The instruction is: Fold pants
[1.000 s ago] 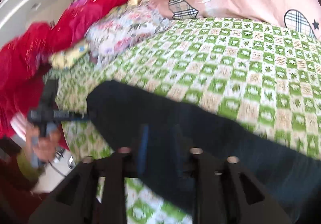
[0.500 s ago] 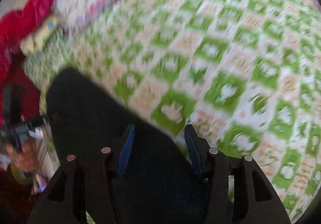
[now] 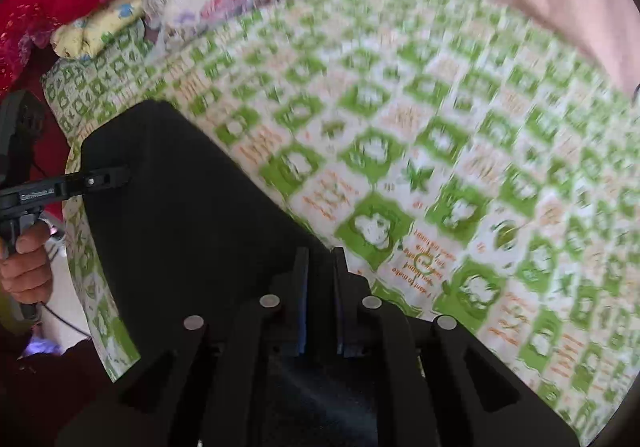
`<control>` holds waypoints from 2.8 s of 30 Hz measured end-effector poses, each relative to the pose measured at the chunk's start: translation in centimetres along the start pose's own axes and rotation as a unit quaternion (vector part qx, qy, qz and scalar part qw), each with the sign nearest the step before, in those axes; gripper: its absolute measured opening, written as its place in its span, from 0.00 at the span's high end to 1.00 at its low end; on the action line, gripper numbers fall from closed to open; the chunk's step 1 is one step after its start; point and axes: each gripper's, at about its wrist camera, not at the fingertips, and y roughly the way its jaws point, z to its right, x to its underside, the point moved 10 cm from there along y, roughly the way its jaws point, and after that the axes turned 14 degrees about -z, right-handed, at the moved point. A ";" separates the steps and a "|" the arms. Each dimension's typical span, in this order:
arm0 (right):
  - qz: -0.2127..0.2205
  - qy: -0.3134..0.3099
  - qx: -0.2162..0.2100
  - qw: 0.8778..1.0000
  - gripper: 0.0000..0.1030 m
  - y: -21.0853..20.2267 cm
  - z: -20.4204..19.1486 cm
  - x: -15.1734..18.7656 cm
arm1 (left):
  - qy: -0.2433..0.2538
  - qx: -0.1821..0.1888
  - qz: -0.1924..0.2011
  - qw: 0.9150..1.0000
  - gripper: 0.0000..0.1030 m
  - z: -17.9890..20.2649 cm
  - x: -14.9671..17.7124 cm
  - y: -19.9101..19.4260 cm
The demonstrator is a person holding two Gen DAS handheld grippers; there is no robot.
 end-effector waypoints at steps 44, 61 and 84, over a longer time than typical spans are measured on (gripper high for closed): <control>0.172 0.254 0.013 0.952 0.58 -9.4 3.2 13.2 | 0.219 -0.036 -0.025 0.975 0.47 11.2 4.5 0.3; 0.197 0.382 0.038 0.902 0.57 -12.5 10.5 24.1 | 0.469 -0.024 -0.126 0.874 0.45 26.3 14.3 8.4; 0.218 0.451 -0.001 0.865 0.57 -10.9 15.8 25.9 | 0.563 -0.073 -0.170 0.806 0.90 28.2 16.1 15.3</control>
